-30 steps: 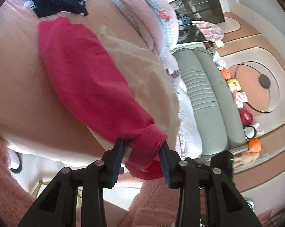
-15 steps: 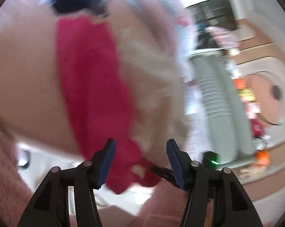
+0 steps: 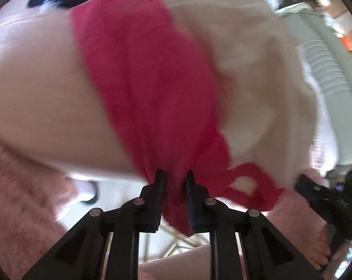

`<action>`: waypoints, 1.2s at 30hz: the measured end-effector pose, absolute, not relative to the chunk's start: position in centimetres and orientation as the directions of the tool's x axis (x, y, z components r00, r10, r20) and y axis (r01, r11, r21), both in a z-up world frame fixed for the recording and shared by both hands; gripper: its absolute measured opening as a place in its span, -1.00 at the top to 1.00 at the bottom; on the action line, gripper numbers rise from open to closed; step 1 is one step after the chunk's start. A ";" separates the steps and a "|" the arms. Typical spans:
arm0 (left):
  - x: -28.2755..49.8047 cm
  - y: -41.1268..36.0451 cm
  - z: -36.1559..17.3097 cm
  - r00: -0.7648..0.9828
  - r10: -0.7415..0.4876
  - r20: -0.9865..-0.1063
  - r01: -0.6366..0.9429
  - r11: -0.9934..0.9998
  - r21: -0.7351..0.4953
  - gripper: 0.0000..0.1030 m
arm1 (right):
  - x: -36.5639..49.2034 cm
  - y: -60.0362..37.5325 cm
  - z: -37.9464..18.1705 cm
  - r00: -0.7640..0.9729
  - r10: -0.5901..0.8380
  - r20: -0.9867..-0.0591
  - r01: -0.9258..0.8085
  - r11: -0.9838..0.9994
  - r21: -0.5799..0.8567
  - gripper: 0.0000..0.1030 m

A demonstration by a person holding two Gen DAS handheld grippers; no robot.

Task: Fold clothes

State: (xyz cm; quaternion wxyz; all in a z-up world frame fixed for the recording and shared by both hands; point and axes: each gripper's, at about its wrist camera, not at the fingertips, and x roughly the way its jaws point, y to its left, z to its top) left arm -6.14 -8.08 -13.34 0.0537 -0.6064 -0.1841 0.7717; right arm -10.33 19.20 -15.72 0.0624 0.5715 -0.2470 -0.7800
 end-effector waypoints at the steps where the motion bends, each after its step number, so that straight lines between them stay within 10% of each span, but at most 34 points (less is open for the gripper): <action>1: -5.9 -8.6 -13.7 -0.244 0.300 -0.922 0.164 -0.925 -0.344 0.72 | -10.5 18.8 -16.0 -0.325 -0.381 -0.866 -0.182 -0.873 0.453 0.15; 10: -4.0 -11.0 -12.1 -0.298 0.394 -0.869 0.258 -0.844 -0.471 0.69 | -9.3 21.3 -16.7 -0.263 -0.354 -0.898 -0.159 -0.902 0.402 0.10; 16: -4.2 -10.5 -13.5 -0.263 0.417 -0.870 0.285 -0.828 -0.483 0.17 | -9.3 21.9 -18.5 -0.215 -0.335 -0.917 -0.215 -0.900 0.379 -0.06; 36: -3.6 -10.7 -16.4 -0.246 0.496 -0.833 0.377 -0.743 -0.553 0.17 | -10.1 21.3 -19.7 -0.158 -0.380 -0.912 -0.171 -0.899 0.404 -0.25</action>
